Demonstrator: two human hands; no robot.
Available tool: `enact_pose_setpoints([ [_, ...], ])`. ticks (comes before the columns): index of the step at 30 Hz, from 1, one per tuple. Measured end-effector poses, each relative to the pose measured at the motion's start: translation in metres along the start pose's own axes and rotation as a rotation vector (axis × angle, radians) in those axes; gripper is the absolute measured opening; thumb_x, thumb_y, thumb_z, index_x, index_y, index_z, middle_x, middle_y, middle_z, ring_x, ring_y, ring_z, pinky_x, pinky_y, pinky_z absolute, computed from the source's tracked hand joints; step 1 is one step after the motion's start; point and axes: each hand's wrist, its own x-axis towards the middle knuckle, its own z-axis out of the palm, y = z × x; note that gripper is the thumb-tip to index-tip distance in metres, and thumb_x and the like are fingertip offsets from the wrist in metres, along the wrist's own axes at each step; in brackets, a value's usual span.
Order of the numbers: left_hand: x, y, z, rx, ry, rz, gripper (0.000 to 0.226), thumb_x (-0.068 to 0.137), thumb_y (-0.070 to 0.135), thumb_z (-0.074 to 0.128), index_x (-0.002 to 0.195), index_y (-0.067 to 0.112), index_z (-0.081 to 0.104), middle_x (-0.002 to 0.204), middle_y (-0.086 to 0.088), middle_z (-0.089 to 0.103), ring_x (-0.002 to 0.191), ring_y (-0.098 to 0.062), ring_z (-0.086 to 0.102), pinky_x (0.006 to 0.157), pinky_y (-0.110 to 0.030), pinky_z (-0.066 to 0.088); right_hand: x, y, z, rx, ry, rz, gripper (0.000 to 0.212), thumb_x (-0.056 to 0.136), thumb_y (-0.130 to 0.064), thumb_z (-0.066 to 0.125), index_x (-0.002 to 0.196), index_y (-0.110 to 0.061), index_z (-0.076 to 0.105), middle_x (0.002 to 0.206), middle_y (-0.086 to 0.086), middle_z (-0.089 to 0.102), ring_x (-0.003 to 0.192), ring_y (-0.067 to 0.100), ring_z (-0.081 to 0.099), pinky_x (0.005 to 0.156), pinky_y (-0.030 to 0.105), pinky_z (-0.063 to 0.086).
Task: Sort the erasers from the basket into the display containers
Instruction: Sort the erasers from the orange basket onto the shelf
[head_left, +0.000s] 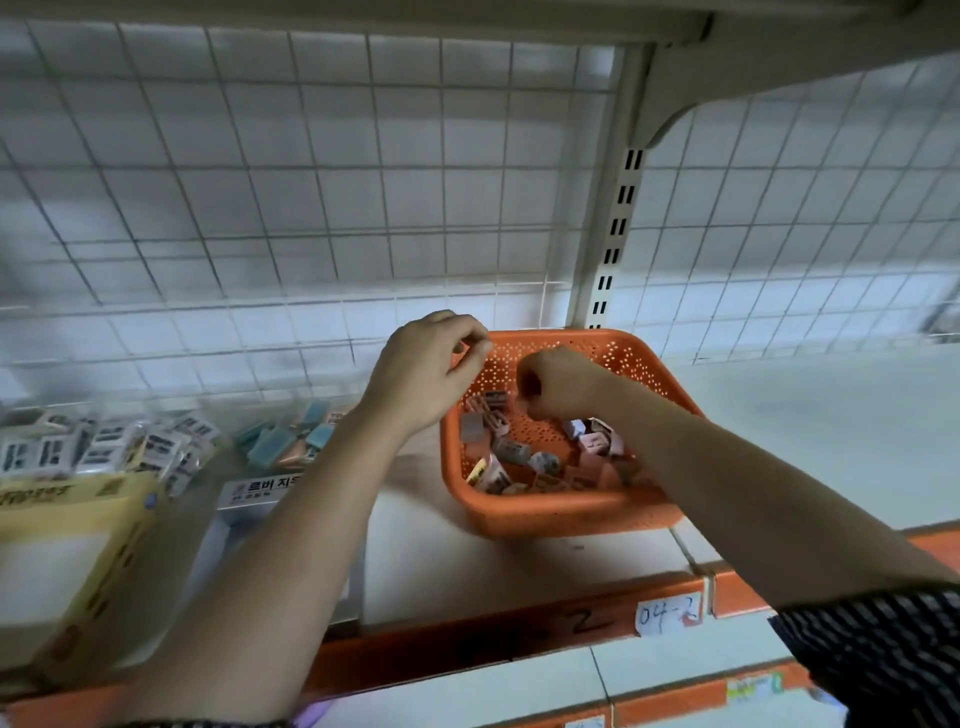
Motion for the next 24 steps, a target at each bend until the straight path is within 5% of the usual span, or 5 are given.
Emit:
enact_pose_setpoints([
  [5,0.025,0.004,0.012,0.069,-0.158,0.029,0.019,0.091,0.023,0.061,0.107,0.017,0.069,0.103,0.000,0.068,0.093,-0.016,0.063,0.082,-0.034,0.051,-0.042,0.017,-0.028,0.295,0.195,0.085,0.039,0.082,-0.016,0.068,0.120,-0.025,0.063,0.095,0.002,0.064,0.082,0.017,0.061,0.062,0.020,0.044],
  [12,0.062,0.004,0.049,0.272,-0.437,0.067,0.021,0.088,0.014,0.063,0.109,0.015,0.069,0.111,-0.003,0.068,0.100,-0.019,0.062,0.087,-0.033,0.050,-0.078,0.033,-0.018,0.611,0.514,0.221,0.025,0.078,-0.006,0.069,0.097,-0.022,0.068,0.076,0.004,0.064,0.073,0.028,0.066,0.067,0.037,0.055],
  [24,0.064,-0.010,0.083,0.515,-0.635,0.057,0.016,0.088,0.020,0.062,0.103,0.017,0.066,0.096,-0.003,0.062,0.084,-0.019,0.058,0.065,-0.029,0.041,-0.076,0.045,-0.002,0.524,0.526,0.235,0.019,0.080,-0.019,0.074,0.096,-0.020,0.064,0.074,0.000,0.066,0.067,0.016,0.064,0.057,0.019,0.045],
])
